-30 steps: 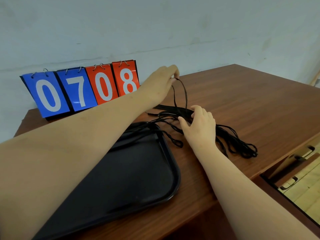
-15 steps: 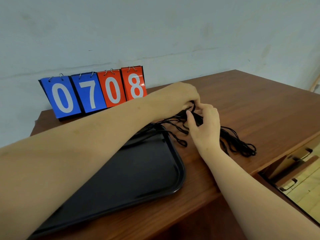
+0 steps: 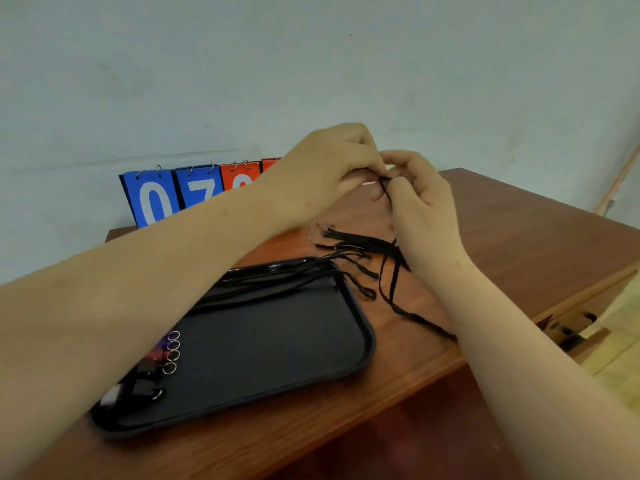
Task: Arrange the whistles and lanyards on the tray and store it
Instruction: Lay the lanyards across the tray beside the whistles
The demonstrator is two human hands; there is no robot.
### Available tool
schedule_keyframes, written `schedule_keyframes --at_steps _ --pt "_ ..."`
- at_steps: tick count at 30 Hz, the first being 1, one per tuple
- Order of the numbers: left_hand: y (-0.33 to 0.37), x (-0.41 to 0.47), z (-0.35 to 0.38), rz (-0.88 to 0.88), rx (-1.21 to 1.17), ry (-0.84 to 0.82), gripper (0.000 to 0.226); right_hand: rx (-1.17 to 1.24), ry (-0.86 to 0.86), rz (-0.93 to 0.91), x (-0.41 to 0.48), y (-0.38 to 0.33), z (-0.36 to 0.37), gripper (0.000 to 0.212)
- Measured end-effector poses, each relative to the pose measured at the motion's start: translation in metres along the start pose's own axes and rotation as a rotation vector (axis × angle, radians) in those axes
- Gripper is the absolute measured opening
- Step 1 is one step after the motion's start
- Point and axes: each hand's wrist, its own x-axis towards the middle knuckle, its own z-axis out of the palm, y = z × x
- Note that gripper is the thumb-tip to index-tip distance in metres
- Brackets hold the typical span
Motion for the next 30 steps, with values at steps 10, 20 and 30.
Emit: schedule_keyframes --at_steps 10,20,30 --pt "0.035 -0.073 -0.104 -0.26 0.037 0.082 0.011 -0.486 -0.283 -0.355 -0.028 -0.07 0.024 0.026" --pt "0.023 -0.179 -0.126 -0.607 -0.047 0.171 0.012 -0.545 -0.37 -0.381 -0.051 -0.084 0.058 0.022" --pt "-0.026 -0.233 -0.093 -0.643 0.174 -0.172 0.009 -0.691 -0.47 -0.165 -0.052 -0.01 0.049 0.022"
